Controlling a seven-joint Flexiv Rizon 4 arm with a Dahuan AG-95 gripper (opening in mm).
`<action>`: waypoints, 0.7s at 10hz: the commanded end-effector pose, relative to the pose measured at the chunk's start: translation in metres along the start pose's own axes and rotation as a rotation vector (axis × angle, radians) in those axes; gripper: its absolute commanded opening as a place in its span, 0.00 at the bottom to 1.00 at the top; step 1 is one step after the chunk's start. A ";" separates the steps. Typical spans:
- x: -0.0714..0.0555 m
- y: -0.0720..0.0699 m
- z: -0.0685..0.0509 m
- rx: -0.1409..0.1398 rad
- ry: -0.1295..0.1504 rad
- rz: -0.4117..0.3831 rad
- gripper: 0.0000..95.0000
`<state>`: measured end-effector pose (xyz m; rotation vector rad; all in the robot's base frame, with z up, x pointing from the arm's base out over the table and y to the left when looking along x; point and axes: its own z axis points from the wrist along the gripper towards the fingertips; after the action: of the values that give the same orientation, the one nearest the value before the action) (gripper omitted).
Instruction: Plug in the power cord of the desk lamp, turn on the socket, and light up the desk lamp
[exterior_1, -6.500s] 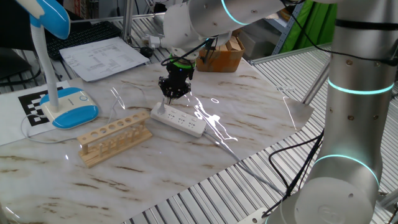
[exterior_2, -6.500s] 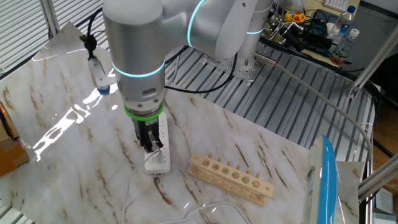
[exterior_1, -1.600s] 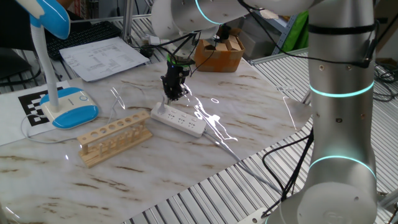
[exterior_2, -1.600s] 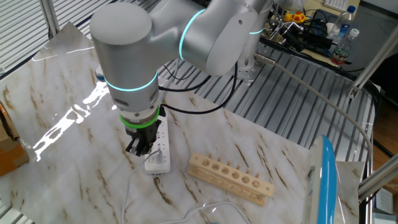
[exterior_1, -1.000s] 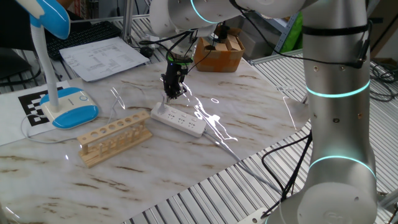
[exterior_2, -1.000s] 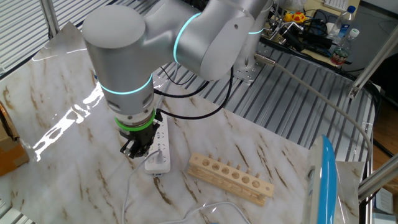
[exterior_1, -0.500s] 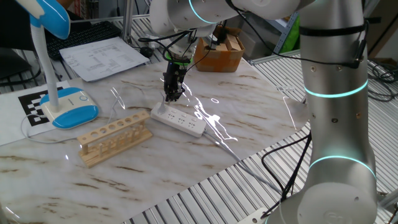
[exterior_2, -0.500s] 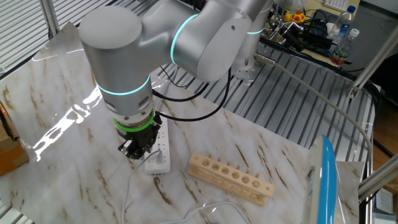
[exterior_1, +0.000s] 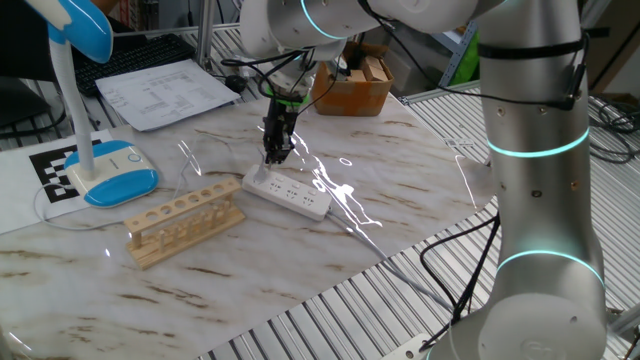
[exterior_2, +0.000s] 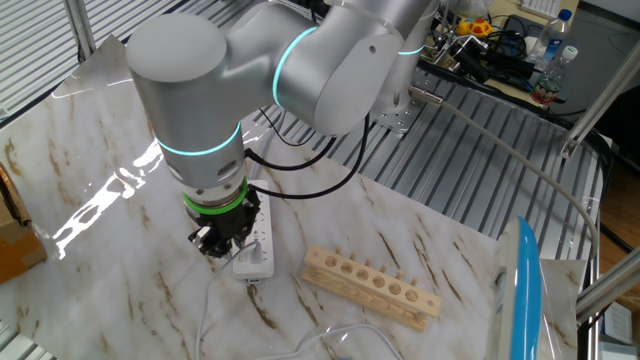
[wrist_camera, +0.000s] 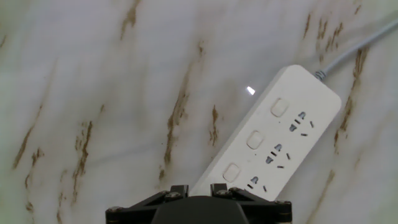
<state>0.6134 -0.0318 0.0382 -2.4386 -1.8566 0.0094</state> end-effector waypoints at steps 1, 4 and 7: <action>0.000 0.000 0.001 -0.002 0.001 0.038 0.20; 0.001 0.000 0.002 0.002 0.011 -0.003 0.20; -0.002 -0.002 -0.005 0.022 0.012 -0.214 0.00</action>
<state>0.6114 -0.0329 0.0419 -2.3850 -1.9015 -0.0003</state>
